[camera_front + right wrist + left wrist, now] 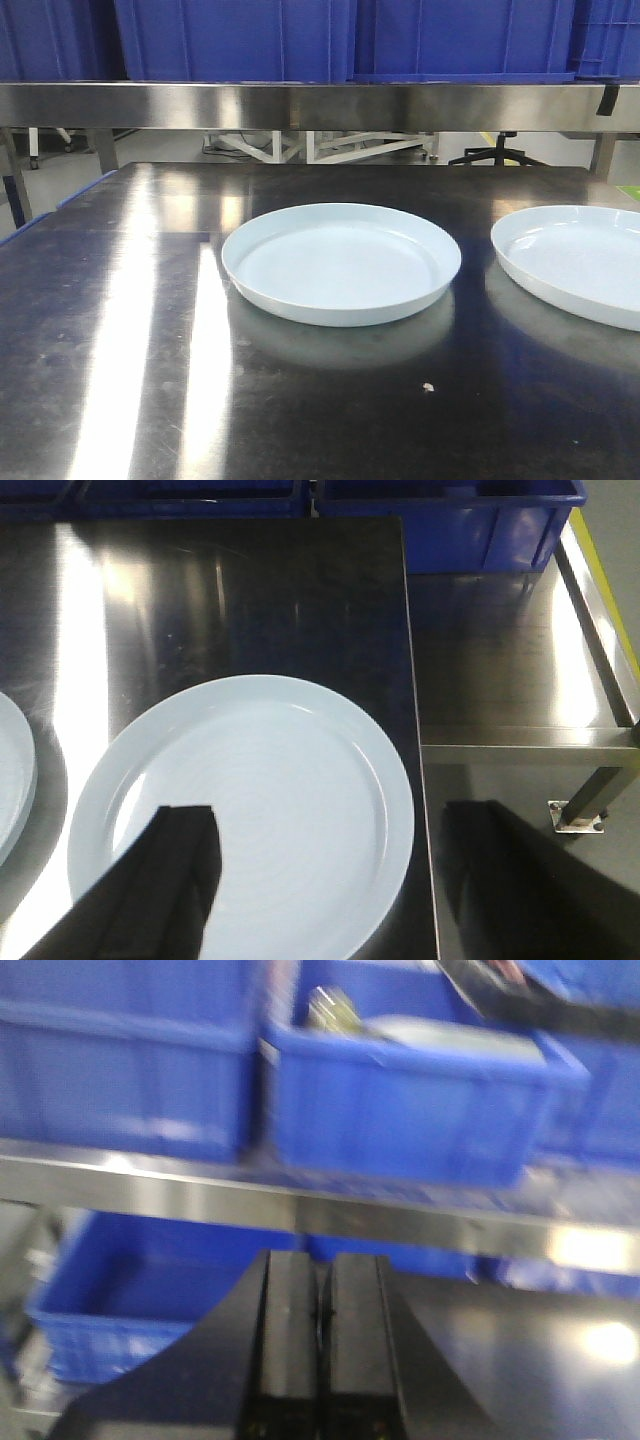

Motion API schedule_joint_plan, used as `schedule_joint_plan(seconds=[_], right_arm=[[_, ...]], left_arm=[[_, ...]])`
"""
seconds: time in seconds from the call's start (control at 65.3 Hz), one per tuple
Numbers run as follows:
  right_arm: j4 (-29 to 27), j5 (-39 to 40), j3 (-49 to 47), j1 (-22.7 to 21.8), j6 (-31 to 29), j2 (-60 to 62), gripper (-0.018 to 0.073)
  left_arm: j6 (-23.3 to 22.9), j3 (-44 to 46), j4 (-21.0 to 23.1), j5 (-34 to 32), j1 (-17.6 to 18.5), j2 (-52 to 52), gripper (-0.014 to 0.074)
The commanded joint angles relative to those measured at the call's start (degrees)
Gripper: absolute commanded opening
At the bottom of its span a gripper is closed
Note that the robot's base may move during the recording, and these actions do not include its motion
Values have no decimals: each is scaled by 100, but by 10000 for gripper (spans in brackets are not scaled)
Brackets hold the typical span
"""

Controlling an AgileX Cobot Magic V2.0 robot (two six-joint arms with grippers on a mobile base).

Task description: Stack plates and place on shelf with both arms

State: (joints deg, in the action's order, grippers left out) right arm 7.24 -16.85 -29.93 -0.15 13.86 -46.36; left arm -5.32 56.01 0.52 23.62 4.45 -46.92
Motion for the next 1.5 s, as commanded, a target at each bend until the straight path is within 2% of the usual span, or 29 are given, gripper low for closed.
schedule_joint_plan(seconds=[0.0, 0.138, 0.383, 0.551, 0.796, 0.873, 0.919, 1.041, 1.072, 1.103, 1.179, 1.486], right_arm=[[52, 426, -220, -39, -32, 16, 559], [52, 426, -220, -22, -32, 16, 559], [52, 419, -210, 19, -32, 16, 559], [52, 414, -210, 18, -32, 16, 559], [52, 420, -210, 18, -32, 16, 554], [52, 405, -210, 18, -32, 16, 505], [52, 399, -210, 18, -32, 16, 423], [52, 231, -210, 18, -32, 16, 29], [52, 210, -210, 15, -32, 16, 63], [52, 189, -210, 15, -32, 9, 88], [52, 99, -210, 15, -32, 9, 90], [52, 35, -210, 15, -32, 9, 91]], left_arm=[[-49, -348, -52, -567, -193, 528, 85], [-49, -1214, -52, -556, -34, 950, 85], [-49, -2356, -52, -660, 132, 1015, 85], [-49, -2722, -52, -805, 132, 1015, 85], [-49, -2786, -52, -795, 132, 1015, 85], [-49, -2786, -52, -821, 132, 1015, 85], [-49, -2786, -52, -821, 132, 1015, 85], [-49, -2786, -11, -821, 132, 1015, 85], [-159, -2786, 170, -762, 132, 1015, 85], [-281, -2786, 589, -629, 132, 1015, 85], [-281, -2812, 1176, -492, 132, 1015, 85], [-281, -2810, 1223, -604, 132, 1015, 85]])
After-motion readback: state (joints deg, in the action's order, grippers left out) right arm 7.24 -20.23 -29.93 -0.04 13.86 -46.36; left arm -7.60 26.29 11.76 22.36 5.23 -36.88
